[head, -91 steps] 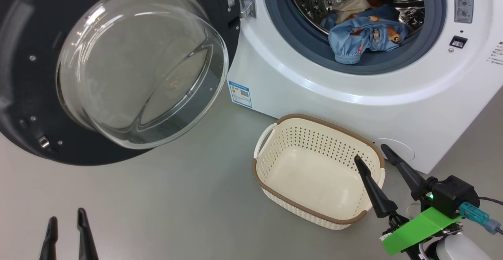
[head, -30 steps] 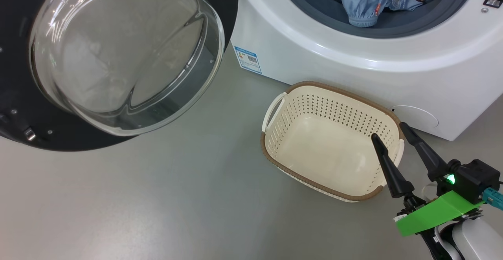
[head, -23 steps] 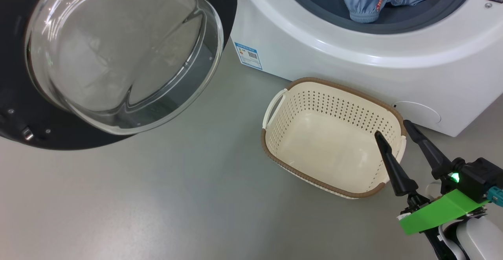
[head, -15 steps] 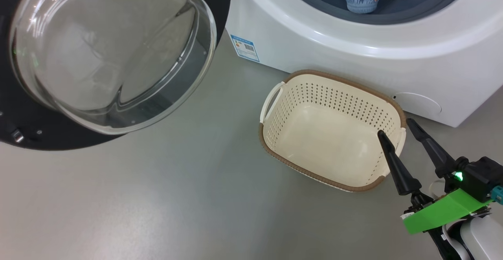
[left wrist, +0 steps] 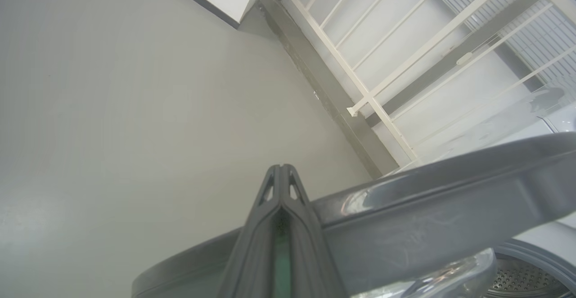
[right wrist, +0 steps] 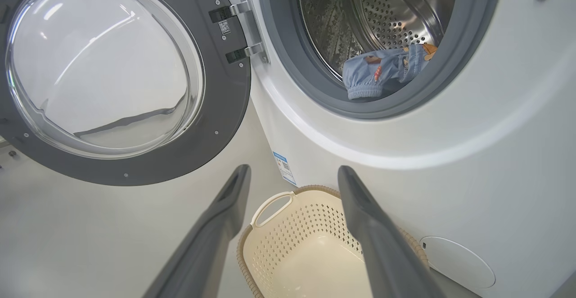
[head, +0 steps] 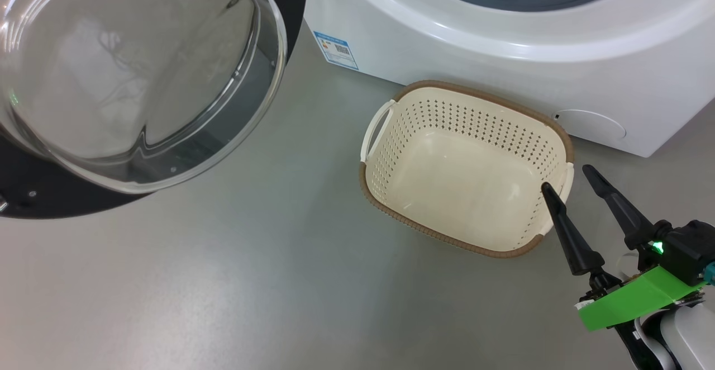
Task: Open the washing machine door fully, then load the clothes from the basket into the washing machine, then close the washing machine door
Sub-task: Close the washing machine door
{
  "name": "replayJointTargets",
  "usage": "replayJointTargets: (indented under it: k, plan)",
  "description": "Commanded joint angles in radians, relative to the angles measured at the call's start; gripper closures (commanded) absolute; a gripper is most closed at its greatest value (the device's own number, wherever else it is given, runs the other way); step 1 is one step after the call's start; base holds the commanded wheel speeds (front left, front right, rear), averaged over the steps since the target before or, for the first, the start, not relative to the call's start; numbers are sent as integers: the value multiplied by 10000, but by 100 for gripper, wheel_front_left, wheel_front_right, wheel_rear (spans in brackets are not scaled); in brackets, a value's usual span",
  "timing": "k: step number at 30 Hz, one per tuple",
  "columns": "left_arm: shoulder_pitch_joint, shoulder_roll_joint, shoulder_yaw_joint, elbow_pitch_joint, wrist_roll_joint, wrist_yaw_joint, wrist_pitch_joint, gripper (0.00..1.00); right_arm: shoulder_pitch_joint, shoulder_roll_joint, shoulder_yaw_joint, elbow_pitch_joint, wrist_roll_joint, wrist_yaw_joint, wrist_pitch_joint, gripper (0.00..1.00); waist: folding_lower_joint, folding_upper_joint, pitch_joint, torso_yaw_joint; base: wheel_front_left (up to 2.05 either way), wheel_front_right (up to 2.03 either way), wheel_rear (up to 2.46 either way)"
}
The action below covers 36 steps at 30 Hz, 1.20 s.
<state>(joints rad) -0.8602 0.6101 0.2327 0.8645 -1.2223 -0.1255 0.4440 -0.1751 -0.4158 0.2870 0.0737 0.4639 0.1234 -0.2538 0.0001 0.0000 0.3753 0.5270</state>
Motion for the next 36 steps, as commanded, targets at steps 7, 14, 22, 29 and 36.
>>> replayJointTargets:
  k: [7, 14, 22, 29, 36]
  plan:
    - [188, 702, 33, -356, -263, -52, 466, 100, -74, -85, 141, -257, -129, 73, -80, 0, -1, 0, -32, -1, 0, 0, 0]
    - [266, 552, -245, -429, -501, -52, 1204, 100, 61, 47, 108, -205, -129, 73, -80, 0, -1, 0, -248, 89, 0, 0, 0]
    - [510, 503, -444, -802, -882, -52, 2108, 100, 139, 115, 75, -183, -119, 73, -80, 0, -1, 0, -446, 127, 0, 0, 0]
    - [708, 481, -504, -1163, -1120, -52, 2591, 100, 124, 171, 56, -173, -129, 73, -80, 0, -1, 0, -513, 133, 0, 0, 0]
    - [842, 486, -499, -1426, -1356, -52, 3055, 100, 83, 218, 66, -171, -135, 73, -80, 0, -1, 0, -571, 112, 0, 0, 0]
